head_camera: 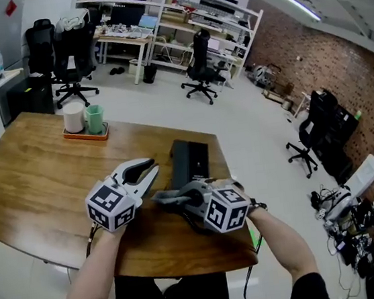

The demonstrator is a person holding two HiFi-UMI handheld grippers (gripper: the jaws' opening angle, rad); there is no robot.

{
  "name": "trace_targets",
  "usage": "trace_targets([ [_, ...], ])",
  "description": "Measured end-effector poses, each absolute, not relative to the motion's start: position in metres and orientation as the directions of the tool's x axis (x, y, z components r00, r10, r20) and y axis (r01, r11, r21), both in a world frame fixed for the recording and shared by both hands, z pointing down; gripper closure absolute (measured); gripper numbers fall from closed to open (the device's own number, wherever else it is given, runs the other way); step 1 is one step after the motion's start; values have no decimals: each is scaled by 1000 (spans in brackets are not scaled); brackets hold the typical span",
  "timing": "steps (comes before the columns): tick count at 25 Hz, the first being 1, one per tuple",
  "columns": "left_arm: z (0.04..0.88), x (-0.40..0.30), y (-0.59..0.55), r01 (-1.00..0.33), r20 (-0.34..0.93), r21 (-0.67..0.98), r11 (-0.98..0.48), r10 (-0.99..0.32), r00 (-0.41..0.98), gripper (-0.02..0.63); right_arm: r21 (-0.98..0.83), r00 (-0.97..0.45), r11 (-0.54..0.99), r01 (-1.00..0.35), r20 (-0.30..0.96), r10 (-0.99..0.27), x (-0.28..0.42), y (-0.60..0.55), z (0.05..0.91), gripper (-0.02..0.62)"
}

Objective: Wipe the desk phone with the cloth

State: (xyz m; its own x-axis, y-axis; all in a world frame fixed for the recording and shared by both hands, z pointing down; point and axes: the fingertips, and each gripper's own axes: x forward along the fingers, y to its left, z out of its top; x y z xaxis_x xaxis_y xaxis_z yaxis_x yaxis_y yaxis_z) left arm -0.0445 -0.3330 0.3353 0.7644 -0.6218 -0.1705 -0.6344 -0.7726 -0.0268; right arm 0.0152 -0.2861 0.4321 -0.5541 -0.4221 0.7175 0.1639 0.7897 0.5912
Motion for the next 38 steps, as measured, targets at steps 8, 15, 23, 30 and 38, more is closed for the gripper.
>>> trace_targets([
  [8, 340, -55, -336, -646, -177, -24, -763, -633, 754, 565, 675, -512, 576, -461, 327, -794, 22, -443, 333, 570],
  [15, 334, -51, -335, -649, -177, -27, -760, -635, 752, 565, 694, -462, 599, -399, 412, -785, 26, -457, 358, 570],
  [23, 335, -52, -335, -648, -174, -30, -761, -635, 753, 565, 675, -607, 738, 7, 589, -533, 6, -307, 422, 569],
  [30, 337, -55, -339, -646, -173, -29, -763, -632, 755, 565, 665, -614, 741, -90, 549, -567, 23, -331, 396, 569],
  [38, 339, -54, -338, -650, -177, -20, -760, -637, 750, 565, 704, -416, 535, -467, 360, -835, 52, -471, 346, 569],
])
